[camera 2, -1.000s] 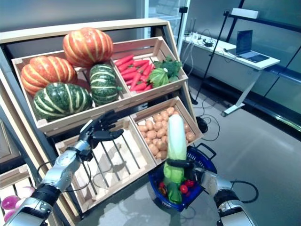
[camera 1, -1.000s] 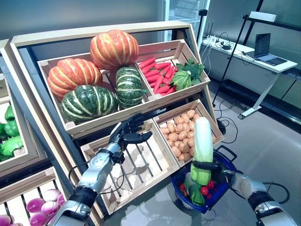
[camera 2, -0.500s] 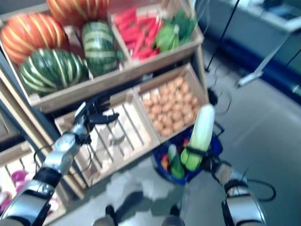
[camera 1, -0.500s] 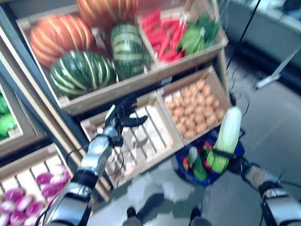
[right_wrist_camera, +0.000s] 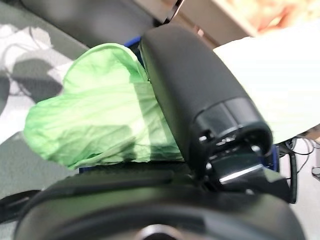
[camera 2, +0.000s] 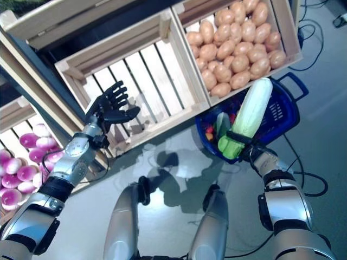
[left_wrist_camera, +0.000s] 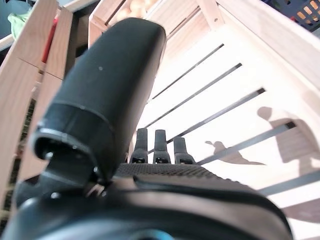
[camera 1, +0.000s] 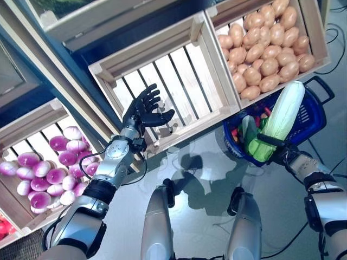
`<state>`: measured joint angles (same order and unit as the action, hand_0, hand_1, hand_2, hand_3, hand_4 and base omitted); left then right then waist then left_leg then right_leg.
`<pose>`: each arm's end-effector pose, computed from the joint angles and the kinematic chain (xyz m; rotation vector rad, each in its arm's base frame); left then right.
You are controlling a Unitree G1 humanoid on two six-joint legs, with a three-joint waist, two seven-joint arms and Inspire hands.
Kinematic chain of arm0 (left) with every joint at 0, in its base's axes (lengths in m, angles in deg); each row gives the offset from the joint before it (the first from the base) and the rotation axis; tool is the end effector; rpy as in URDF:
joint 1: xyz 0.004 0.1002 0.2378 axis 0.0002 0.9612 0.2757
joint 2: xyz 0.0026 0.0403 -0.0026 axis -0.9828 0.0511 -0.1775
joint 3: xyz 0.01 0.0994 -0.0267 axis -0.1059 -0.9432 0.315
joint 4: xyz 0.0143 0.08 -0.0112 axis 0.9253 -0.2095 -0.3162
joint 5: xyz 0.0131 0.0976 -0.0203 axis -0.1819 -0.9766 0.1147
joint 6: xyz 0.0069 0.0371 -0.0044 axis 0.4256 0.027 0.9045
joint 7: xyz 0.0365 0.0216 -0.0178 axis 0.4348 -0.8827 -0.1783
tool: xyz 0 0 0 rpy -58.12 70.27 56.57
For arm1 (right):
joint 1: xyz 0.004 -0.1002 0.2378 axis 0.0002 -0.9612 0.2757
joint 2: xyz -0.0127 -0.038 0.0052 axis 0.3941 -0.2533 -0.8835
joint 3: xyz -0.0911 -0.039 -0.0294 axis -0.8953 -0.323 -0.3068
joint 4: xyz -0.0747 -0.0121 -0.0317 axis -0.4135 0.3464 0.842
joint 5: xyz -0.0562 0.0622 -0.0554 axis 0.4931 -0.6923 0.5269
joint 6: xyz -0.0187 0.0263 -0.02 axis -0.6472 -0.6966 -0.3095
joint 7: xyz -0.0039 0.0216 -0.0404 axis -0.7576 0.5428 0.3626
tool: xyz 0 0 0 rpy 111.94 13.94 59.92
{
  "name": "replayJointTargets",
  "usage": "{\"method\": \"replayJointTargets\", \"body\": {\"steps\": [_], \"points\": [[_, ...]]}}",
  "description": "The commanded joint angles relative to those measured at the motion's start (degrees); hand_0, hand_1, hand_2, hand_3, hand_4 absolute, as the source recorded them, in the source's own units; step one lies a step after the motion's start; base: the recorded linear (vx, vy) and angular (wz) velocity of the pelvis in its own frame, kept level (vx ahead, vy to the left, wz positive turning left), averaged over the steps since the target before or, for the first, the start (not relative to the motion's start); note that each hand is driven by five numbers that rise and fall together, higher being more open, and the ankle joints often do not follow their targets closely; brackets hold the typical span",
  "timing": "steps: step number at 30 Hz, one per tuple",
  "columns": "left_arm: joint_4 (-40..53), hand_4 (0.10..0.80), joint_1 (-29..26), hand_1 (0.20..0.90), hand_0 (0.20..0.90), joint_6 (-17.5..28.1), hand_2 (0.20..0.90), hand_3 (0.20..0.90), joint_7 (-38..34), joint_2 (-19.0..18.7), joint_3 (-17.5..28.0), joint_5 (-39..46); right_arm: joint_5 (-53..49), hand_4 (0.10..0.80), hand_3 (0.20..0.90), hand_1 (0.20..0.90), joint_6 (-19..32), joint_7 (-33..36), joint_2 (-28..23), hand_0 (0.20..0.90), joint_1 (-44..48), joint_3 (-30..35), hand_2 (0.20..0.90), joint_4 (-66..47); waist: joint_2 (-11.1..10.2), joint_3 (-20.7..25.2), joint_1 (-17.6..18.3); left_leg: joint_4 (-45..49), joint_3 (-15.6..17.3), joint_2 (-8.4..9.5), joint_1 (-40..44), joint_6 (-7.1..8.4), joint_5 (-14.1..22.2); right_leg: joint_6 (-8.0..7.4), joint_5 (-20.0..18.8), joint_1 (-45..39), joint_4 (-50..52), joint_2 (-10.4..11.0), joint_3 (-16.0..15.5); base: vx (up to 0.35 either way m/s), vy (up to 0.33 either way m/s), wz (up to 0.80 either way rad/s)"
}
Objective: Put vegetables into the basket
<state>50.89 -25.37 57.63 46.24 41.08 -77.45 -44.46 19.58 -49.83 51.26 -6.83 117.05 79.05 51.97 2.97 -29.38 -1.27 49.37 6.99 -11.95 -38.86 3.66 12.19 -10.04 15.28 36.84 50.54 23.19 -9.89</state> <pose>0.3109 0.1966 0.1288 -0.0632 -0.1813 -0.1109 0.3100 -0.3023 0.0960 0.5389 0.4334 -0.3364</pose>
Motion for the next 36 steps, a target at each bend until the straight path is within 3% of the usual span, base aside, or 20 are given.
{"method": "replayJointTargets", "body": {"steps": [1, 8, 17, 24, 25, 26, 36], "points": [[7.9, 0.800, -7.9, 0.900, 0.900, 6.4, 0.900, 0.900, -1.2, -0.4, 1.0, 1.4, -4.3, 0.400, 0.300, 0.300, 1.7, 1.1, -6.1, 0.300, 5.9, -0.1, 0.300, 1.4, 1.0, 2.3, -0.3, 5.2, 1.8, -0.22, 1.9, 0.65, 7.4, 7.84, 2.5, 0.4, 6.9, -2.6, -1.1, -0.055, -0.003, 0.09], [9.5, 0.800, -8.3, 0.900, 0.900, 6.8, 0.900, 0.900, -1.6, -0.6, 0.2, 2.3, -10.7, 0.400, 0.300, 0.300, 1.0, 2.5, -7.7, 0.300, 8.4, 1.3, 0.300, 2.1, 1.5, 0.6, 0.0, 12.2, 1.4, -1.39, -3.0, 1.10, 9.5, 7.65, 4.1, 5.8, 12.7, -1.1, -0.3, -0.082, -0.015, 0.06], [10.1, 0.800, -9.3, 0.900, 0.900, 6.8, 0.900, 0.900, -1.1, -0.8, -0.3, 2.9, -20.6, 0.400, 0.300, 0.300, 4.0, 6.4, -8.4, 0.300, 10.7, 5.0, 0.300, 1.3, 2.4, -0.3, 0.9, 15.7, 0.7, -1.63, -6.8, 1.44, 10.6, 7.03, 4.6, 10.3, 16.0, -0.9, 1.6, -0.062, 0.004, 0.01], [11.8, 0.800, -10.6, 0.900, 0.900, 6.4, 0.900, 0.900, -1.9, -1.8, -0.3, 3.0, -27.2, 0.400, 0.300, 0.300, 3.7, 4.4, -9.3, 0.300, 11.1, 6.9, 0.300, 1.5, 2.6, -0.3, 1.4, 17.2, 0.5, -2.30, -8.1, 1.67, 11.4, 6.50, 4.7, 11.9, 17.2, -0.6, 2.2, -0.012, 0.004, 0.00], [12.1, 0.800, -10.7, 0.900, 0.900, 6.3, 0.900, 0.900, -2.0, -2.0, -0.3, 2.9, -26.6, 0.458, 0.387, 0.387, 3.3, 4.3, -9.2, 0.387, 11.1, 7.0, 0.387, 1.4, 2.5, -0.2, 1.4, 17.5, 0.4, -2.40, -8.3, 1.69, 11.5, 6.42, 4.8, 12.0, 17.3, -0.6, 2.2, -0.013, -0.032, 0.00], [12.3, 0.800, -10.9, 0.900, 0.900, 6.2, 0.900, 0.900, -2.2, -2.2, -0.3, 3.1, -25.2, 0.800, 0.900, 0.900, 3.4, 4.2, -9.3, 0.900, 11.1, 6.8, 0.900, 1.3, 2.5, -0.2, 1.4, 17.7, 0.3, -2.53, -8.5, 1.74, 11.6, 6.35, 4.8, 12.2, 17.5, -0.6, 2.3, 0.000, 0.000, 0.00], [11.4, 0.800, -11.6, 0.900, 0.900, 6.2, 0.900, 0.900, -1.9, -3.0, -0.9, 3.7, -15.9, 0.800, 0.900, 0.900, 0.4, 0.7, -10.9, 0.900, 11.9, 3.1, 0.900, 3.2, 1.7, 0.0, 0.9, 17.6, -0.5, -3.33, -9.0, 1.90, 11.3, 6.05, 4.3, 12.7, 17.2, -0.5, 2.2, 0.000, 0.000, 0.00]]}}
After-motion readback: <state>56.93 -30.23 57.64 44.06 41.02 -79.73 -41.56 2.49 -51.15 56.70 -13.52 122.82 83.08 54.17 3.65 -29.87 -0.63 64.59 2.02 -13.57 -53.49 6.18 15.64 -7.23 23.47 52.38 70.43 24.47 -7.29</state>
